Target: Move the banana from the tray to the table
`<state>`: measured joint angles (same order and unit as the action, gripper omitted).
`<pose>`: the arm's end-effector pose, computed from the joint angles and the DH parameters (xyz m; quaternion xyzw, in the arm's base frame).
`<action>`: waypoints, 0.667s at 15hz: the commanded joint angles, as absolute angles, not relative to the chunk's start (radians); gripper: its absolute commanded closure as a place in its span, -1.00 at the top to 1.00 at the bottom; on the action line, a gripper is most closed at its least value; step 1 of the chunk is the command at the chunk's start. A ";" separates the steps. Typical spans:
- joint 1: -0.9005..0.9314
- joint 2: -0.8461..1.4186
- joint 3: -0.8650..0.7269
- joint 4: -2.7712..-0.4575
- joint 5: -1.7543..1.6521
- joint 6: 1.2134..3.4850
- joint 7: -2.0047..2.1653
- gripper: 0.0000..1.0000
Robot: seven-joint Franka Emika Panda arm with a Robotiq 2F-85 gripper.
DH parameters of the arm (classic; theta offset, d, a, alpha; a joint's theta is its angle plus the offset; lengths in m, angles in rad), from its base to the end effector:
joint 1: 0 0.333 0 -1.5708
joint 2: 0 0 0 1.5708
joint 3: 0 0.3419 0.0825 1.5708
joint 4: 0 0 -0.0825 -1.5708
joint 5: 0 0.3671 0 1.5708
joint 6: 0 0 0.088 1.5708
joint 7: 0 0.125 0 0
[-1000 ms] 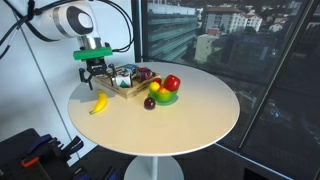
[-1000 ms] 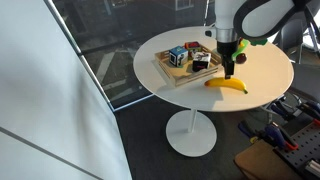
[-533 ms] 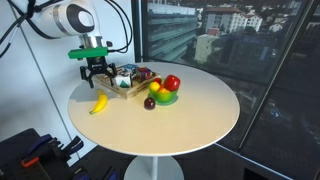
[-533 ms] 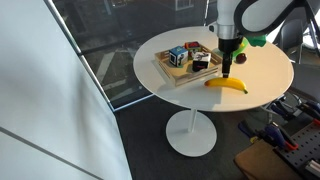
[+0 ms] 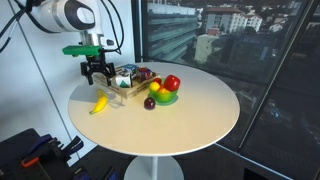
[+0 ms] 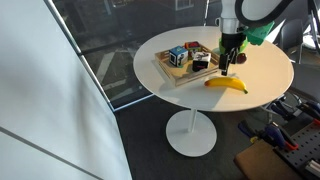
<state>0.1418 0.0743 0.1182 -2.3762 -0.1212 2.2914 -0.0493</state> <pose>0.4577 0.1174 0.3006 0.9766 0.1964 -0.0745 0.0459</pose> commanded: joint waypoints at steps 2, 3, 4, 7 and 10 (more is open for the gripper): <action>0.139 -0.004 0.120 -2.399 -0.092 2.244 0.051 1.00; 0.139 -0.019 0.121 -2.402 -0.096 2.238 0.071 1.00; 0.139 -0.031 0.121 -2.404 -0.096 2.229 0.087 1.00; 0.136 -0.063 0.122 -2.397 -0.102 2.192 0.127 1.00; 0.133 -0.091 0.121 -2.389 -0.093 2.144 0.126 1.00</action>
